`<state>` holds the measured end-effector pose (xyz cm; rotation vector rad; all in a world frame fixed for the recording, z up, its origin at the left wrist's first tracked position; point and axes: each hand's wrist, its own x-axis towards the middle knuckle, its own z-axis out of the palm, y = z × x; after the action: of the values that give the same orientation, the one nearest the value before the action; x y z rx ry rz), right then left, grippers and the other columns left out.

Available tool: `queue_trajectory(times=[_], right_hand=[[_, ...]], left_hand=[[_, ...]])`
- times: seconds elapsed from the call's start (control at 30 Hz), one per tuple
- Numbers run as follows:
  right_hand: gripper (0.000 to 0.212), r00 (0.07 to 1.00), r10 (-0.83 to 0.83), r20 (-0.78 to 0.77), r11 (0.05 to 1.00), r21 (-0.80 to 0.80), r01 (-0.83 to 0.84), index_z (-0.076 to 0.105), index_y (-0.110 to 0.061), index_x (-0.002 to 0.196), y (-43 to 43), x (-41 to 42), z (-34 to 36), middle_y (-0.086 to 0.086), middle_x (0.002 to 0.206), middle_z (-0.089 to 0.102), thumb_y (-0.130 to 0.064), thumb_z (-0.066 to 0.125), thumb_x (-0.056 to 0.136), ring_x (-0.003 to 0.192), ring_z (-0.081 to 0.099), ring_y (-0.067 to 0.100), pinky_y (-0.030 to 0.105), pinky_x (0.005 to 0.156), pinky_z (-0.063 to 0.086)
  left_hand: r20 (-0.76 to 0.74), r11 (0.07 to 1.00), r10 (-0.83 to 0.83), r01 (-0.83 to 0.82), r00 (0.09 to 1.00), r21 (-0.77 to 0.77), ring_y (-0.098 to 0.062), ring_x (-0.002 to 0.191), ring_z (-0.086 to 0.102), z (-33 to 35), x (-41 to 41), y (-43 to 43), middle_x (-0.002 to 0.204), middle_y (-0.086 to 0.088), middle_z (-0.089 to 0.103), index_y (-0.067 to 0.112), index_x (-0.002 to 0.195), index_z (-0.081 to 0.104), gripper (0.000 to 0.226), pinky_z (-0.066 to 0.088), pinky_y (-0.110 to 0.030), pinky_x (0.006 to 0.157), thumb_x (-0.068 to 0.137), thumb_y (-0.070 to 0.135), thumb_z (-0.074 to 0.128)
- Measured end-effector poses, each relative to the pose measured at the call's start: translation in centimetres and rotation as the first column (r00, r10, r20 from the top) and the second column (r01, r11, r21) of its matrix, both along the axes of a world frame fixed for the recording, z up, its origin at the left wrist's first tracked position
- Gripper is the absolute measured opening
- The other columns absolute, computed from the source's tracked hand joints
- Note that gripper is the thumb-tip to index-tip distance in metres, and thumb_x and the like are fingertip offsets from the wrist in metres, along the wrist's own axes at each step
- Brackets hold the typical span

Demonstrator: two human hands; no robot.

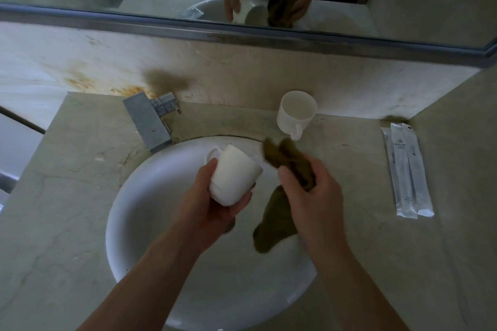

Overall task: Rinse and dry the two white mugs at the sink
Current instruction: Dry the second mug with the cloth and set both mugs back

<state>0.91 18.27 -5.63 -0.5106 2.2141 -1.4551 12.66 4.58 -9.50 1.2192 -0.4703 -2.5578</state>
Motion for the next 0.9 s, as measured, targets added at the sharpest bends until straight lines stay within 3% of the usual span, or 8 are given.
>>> queue_trajectory(times=[0.13,0.2,0.3,0.43,0.57,0.63,0.8,0.9], right_hand=[[0.042,0.999,-0.032,0.007,0.998,-0.059,0.032,0.047,-0.042,0.148,-2.6,4.3,-0.5,-0.013,0.141,0.058,-0.051,0.044,0.107,0.121,0.059,-0.006,0.023,0.101,0.056],[0.057,0.99,-0.107,-0.087,0.994,-0.03,0.105,0.034,-0.03,0.16,-4.3,5.0,-0.9,-0.01,0.16,0.04,-0.049,0.043,0.107,0.141,0.047,0.003,0.037,0.117,0.047],[0.046,0.964,-0.264,0.04,0.958,-0.103,0.267,0.046,-0.031,0.153,-5.0,4.0,-0.7,-0.009,0.146,0.054,-0.046,0.044,0.109,0.129,0.057,0.005,0.038,0.107,0.055],[0.041,0.843,-0.219,0.491,0.938,-0.133,0.321,0.067,-0.04,0.123,-4.2,1.4,-0.6,-0.006,0.112,0.077,-0.067,0.048,0.098,0.102,0.076,0.018,0.049,0.088,0.065],[0.038,0.816,-0.203,0.541,0.936,-0.137,0.323,0.072,-0.04,0.114,-3.4,1.1,-1.0,-0.004,0.112,0.078,-0.068,0.058,0.091,0.104,0.077,0.024,0.057,0.089,0.065],[0.032,0.805,-0.215,0.554,0.925,-0.15,0.35,0.072,-0.037,0.117,-3.2,1.2,-1.1,-0.004,0.113,0.078,-0.059,0.061,0.096,0.102,0.078,0.024,0.055,0.086,0.066],[0.037,0.793,-0.26,0.552,0.909,-0.137,0.393,0.075,-0.036,0.113,-3.4,1.4,-1.2,-0.005,0.109,0.081,-0.063,0.062,0.09,0.099,0.08,0.024,0.054,0.085,0.067],[0.032,0.832,-0.245,0.497,0.924,-0.139,0.355,0.074,-0.039,0.107,-3.5,2.1,-1.0,-0.011,0.106,0.08,-0.061,0.053,0.099,0.098,0.079,0.017,0.051,0.087,0.066]], left_hand=[[0.036,0.973,0.028,-0.019,0.999,-0.229,-0.038,0.111,0.076,1.2,-1.9,3.9,0.129,-0.018,0.074,0.027,0.142,0.059,0.051,0.064,-0.052,0.087,0.094,0.043,0.066],[0.023,0.916,0.065,-0.05,0.998,-0.398,-0.029,0.105,0.079,2.2,-2.5,5.4,0.116,-0.004,0.08,0.031,0.135,0.061,0.033,0.066,-0.045,0.083,0.102,0.032,0.061],[0.018,0.864,0.112,-0.088,0.994,-0.496,-0.027,0.104,0.079,2.8,-2.7,5.8,0.114,0.0,0.08,0.034,0.135,0.06,0.035,0.067,-0.046,0.083,0.102,0.022,0.062],[0.01,0.933,0.047,-0.04,0.999,-0.357,-0.032,0.115,0.075,2.6,-2.7,4.9,0.132,-0.007,0.072,0.041,0.138,0.061,0.038,0.064,-0.051,0.09,0.101,0.033,0.062],[0.139,0.892,-0.048,0.105,0.989,-0.439,-0.027,0.115,0.071,2.6,-3.1,4.2,0.132,-0.003,0.068,0.046,0.132,0.057,0.031,0.065,-0.045,0.089,0.101,0.044,0.059],[0.227,0.802,-0.026,0.155,0.974,-0.576,-0.021,0.114,0.068,2.4,-3.4,3.8,0.136,0.0,0.061,0.044,0.14,0.048,0.039,0.065,-0.043,0.09,0.102,0.047,0.058],[0.453,0.29,0.07,0.416,0.889,-0.862,-0.01,0.123,0.051,2.5,-3.1,5.1,0.15,0.017,0.023,0.043,0.147,0.039,0.045,0.054,-0.024,0.099,0.104,0.051,0.048],[0.472,0.342,0.036,0.433,0.881,-0.834,0.003,0.105,0.055,2.9,-3.2,5.3,0.143,0.016,0.027,0.044,0.144,0.041,0.068,0.052,-0.004,0.071,0.085,0.065,0.066]])
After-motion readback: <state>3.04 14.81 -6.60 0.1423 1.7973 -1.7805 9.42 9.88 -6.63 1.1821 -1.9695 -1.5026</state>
